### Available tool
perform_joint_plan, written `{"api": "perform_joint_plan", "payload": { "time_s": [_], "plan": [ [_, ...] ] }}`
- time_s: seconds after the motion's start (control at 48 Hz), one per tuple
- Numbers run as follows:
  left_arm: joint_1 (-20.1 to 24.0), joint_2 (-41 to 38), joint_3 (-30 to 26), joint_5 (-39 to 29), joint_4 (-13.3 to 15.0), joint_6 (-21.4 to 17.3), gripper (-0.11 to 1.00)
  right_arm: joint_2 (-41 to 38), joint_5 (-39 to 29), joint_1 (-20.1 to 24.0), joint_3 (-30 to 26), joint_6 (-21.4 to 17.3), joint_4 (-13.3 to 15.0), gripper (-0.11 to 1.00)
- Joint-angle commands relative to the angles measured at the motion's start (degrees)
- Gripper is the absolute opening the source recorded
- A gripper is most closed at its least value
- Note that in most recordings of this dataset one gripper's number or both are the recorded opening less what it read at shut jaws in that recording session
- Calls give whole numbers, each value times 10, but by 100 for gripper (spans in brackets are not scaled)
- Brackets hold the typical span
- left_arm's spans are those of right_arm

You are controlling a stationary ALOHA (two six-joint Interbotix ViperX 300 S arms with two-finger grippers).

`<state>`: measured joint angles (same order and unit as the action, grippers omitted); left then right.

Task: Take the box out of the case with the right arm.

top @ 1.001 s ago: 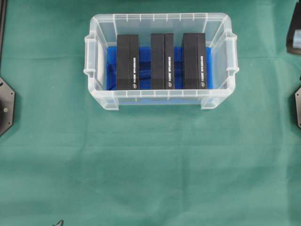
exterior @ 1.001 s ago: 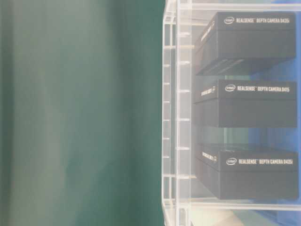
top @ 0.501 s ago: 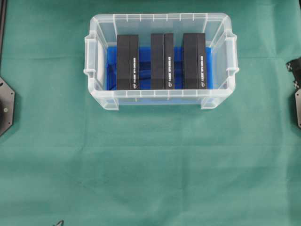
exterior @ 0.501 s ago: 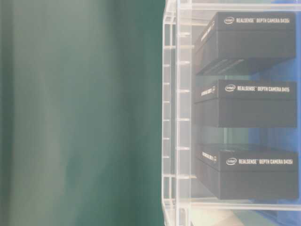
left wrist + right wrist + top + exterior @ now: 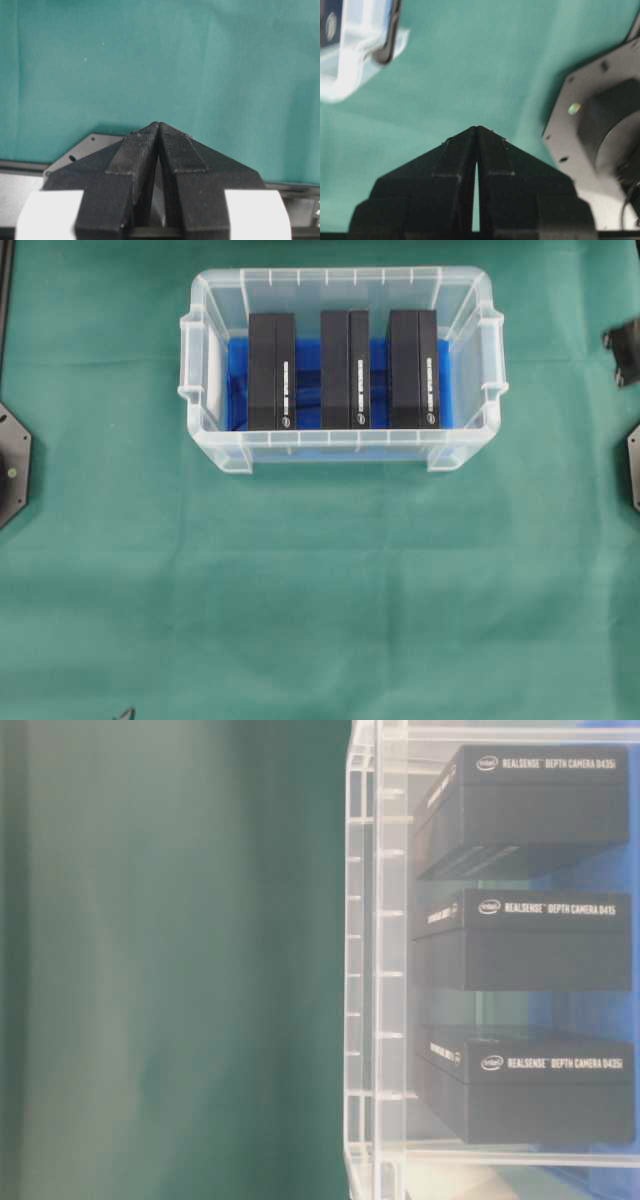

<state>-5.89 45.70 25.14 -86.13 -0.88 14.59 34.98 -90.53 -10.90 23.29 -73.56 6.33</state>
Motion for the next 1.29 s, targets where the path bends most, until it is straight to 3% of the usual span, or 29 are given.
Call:
{"api": "perform_joint_plan", "payload": {
  "time_s": [0.0, 0.146, 0.501, 0.605, 0.813, 0.876, 1.272],
  "plan": [
    [-2, -2, -14, 3, 1, 0, 0, -4, 6, -47, -10, 33, 3, 0],
    [-2, -2, -15, 3, 1, 0, 0, -6, 11, -88, -10, 65, 3, 0],
    [-2, -2, -14, 3, 1, -1, 0, -6, 11, -93, 6, 66, 3, 3],
    [-2, -2, -14, 2, 1, 0, 0, -6, 11, -92, 11, 64, 4, 21],
    [-2, -3, -14, 3, 1, 0, 0, -7, 11, -93, 22, 56, 24, 83],
    [-2, -2, -14, 3, 1, 0, 0, -7, 11, -93, 22, 53, 27, 93],
    [-2, -3, -13, 3, 0, 2, 0, -8, 11, -93, 22, 49, 26, 96]
  ]
}}
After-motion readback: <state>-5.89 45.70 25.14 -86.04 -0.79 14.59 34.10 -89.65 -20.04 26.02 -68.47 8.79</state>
